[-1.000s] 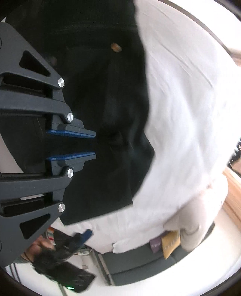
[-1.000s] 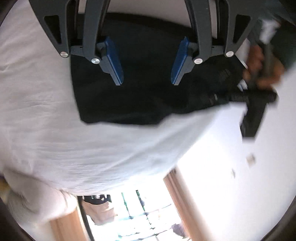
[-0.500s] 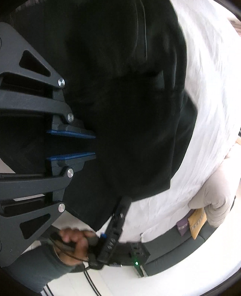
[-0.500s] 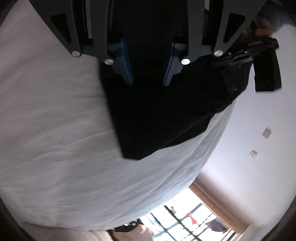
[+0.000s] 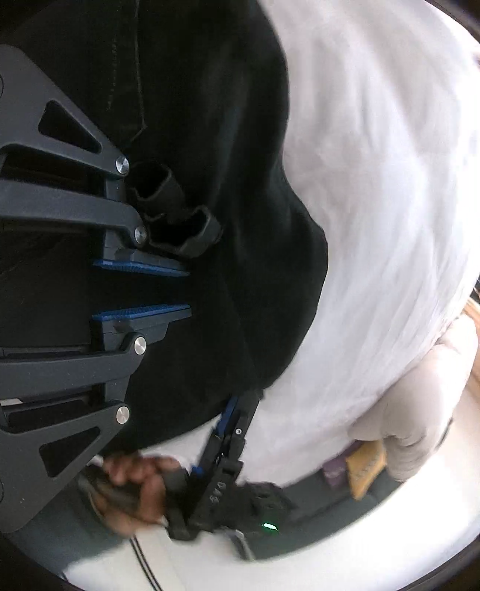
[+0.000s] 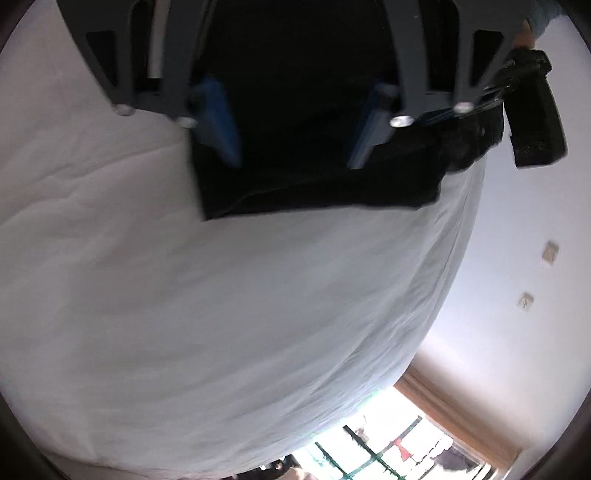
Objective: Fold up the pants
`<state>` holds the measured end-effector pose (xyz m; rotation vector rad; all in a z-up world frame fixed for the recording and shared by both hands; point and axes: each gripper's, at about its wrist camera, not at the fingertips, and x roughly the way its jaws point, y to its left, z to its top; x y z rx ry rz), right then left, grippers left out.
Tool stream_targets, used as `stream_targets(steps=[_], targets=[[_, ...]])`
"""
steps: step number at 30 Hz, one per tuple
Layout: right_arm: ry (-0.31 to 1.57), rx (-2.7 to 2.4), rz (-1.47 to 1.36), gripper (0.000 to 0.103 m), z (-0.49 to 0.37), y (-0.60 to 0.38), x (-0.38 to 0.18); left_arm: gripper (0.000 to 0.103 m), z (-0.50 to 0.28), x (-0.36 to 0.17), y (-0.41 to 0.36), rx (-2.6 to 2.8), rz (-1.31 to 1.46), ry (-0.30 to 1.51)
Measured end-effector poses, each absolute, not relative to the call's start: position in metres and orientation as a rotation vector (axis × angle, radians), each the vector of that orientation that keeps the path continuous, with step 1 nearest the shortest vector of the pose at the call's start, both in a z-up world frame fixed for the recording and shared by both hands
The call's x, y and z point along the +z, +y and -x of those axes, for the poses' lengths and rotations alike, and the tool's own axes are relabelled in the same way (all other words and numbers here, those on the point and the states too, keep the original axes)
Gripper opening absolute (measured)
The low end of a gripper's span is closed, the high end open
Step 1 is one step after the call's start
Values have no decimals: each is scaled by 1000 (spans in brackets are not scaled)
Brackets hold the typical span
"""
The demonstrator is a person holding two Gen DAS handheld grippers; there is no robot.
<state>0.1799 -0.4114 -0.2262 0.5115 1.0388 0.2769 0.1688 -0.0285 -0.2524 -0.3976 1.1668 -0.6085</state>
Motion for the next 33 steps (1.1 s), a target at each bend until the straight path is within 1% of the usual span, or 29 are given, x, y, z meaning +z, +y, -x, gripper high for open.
stream_targets(steps=[3,5,7,8,9,10,11,12,13,14,15,17,19,21,23,26,27,28,29,30,31,33], targets=[[1022,225,-578,50,-164,-429,-212,15,-171,-250,-30,-619,414,1158],[963,294,-596,50,-131,-426,-193,15,-162,-237,-31,-573,383,1131],[898,404,-654,59,-93,-424,-187,15,-152,-223,-26,-588,384,1068],[885,431,-672,70,-75,-421,-189,15,-147,-218,-30,-589,374,1052],[900,433,-669,76,-62,-420,-197,15,-140,-218,-32,-573,336,1060],[948,405,-655,76,-51,-419,-215,15,-137,-224,-35,-558,305,1091],[986,369,-656,66,-43,-421,-234,15,-138,-233,-35,-565,318,1107],[942,356,-660,49,-37,-425,-244,15,-133,-236,-32,-565,367,1095],[886,339,-662,45,-27,-432,-245,15,-128,-234,-27,-548,398,1098],[896,314,-692,43,-23,-437,-245,15,-123,-228,-20,-526,404,1097],[907,281,-733,46,-21,-439,-239,15,-117,-221,-20,-512,405,1072],[894,264,-714,51,-17,-435,-220,15,-94,-199,0,-481,414,993],[842,309,-664,51,-20,-416,-197,15,-61,-182,34,-435,459,915],[803,378,-661,59,-27,-391,-184,15,-27,-171,73,-372,534,865],[786,465,-681,63,-38,-363,-177,15,6,-173,115,-263,605,848],[828,521,-683,63,-60,-326,-183,16,44,-180,160,-138,710,834],[839,530,-687,63,-65,-320,-185,20,54,-185,177,-92,763,820],[854,542,-704,63,-75,-308,-191,37,61,-190,188,-61,810,807],[866,554,-725,63,-83,-295,-195,60,67,-196,197,-28,868,795],[878,566,-743,63,-88,-288,-198,68,72,-201,206,-4,909,785],[885,574,-753,63,-90,-280,-199,71,75,-205,216,17,947,775],[892,582,-752,63,-91,-275,-195,71,80,-214,222,11,1023,771]])
